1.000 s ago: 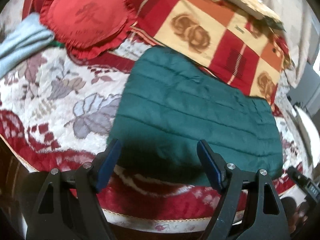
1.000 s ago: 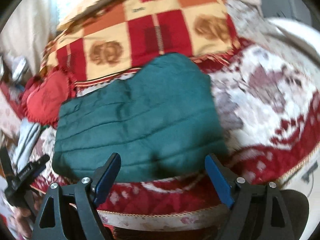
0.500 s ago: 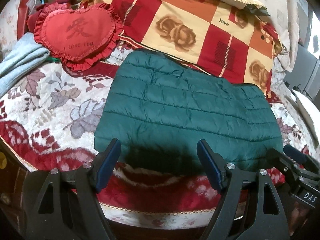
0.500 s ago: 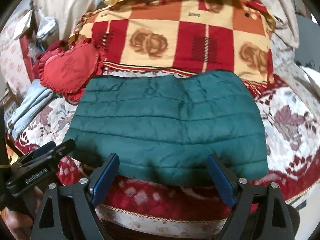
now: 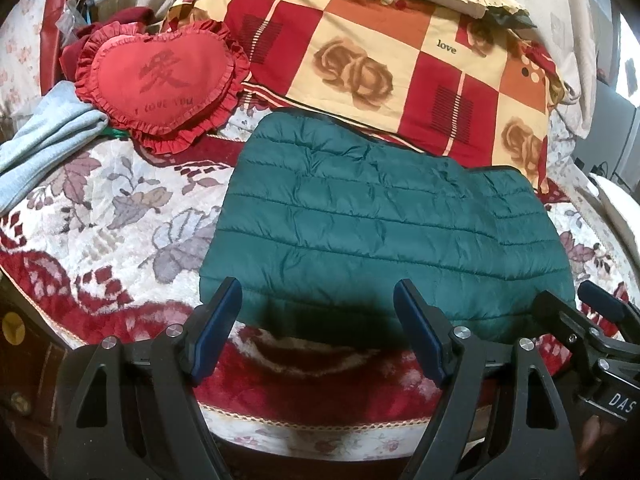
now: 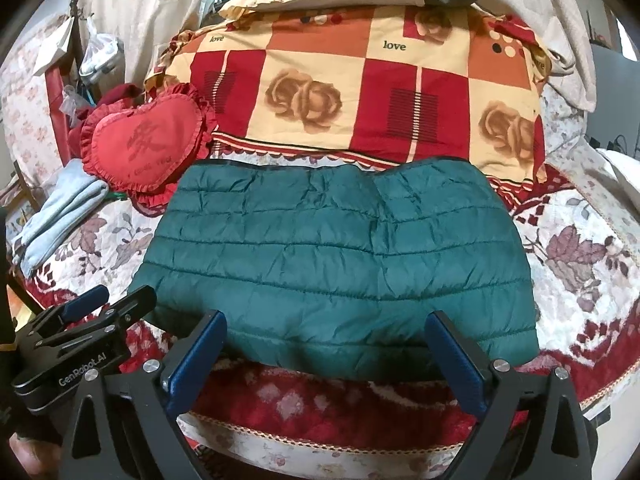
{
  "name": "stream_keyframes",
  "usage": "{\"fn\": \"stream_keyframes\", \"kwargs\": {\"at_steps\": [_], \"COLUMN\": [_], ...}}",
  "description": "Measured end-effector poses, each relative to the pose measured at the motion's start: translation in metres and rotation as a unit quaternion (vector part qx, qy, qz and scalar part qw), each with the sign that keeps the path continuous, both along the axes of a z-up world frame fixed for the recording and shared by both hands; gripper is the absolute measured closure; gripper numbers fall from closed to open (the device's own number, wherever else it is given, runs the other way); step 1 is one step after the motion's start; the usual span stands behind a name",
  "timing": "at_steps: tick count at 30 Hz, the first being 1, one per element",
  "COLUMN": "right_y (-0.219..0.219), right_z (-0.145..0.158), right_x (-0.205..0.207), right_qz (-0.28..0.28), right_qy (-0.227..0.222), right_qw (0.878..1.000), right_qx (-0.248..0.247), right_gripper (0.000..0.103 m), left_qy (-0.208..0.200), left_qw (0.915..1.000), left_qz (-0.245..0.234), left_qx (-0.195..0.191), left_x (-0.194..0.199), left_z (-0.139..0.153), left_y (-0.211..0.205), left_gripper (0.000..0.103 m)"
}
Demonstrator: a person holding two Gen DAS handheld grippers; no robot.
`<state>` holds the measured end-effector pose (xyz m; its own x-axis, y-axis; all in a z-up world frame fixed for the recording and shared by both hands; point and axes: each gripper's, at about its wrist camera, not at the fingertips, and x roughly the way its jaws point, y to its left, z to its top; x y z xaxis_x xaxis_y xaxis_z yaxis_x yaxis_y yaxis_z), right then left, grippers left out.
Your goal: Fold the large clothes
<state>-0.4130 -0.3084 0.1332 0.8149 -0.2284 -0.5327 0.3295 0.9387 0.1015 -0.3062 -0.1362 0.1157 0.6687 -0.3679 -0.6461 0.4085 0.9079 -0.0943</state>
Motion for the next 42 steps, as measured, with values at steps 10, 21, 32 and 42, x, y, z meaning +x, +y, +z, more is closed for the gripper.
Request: {"fn": "stream_keyframes", "kwargs": {"at_steps": [10, 21, 32, 42], "right_y": [-0.003, -0.013, -0.015, -0.014], "right_z": [-0.004, -0.006, -0.008, -0.01], "right_x": [-0.001, -0.004, -0.004, -0.002], "right_qz": [-0.005, -0.012, -0.014, -0.011], "right_qy": [0.002, -0.001, 0.0, 0.003], "right_qw": [1.0, 1.0, 0.999, 0.999], "right_qx": [0.006, 0.028, 0.03, 0.031], "right_gripper": [0.005, 0.005, 0.005, 0.005], "left_qy": [-0.009, -0.022, -0.053, -0.041], "left_qw": [0.9998, 0.999, 0.9965, 0.9978], "left_qz": [-0.003, -0.007, -0.005, 0.003], "left_qx": [0.019, 0.038, 0.064, 0.052], "left_x": [-0.005, -0.008, -0.013, -0.008], "left_z": [-0.001, -0.004, -0.005, -0.003], "left_y": [-0.003, -0.007, -0.011, -0.007], "left_gripper": [0.024, 0.024, 0.024, 0.024]}}
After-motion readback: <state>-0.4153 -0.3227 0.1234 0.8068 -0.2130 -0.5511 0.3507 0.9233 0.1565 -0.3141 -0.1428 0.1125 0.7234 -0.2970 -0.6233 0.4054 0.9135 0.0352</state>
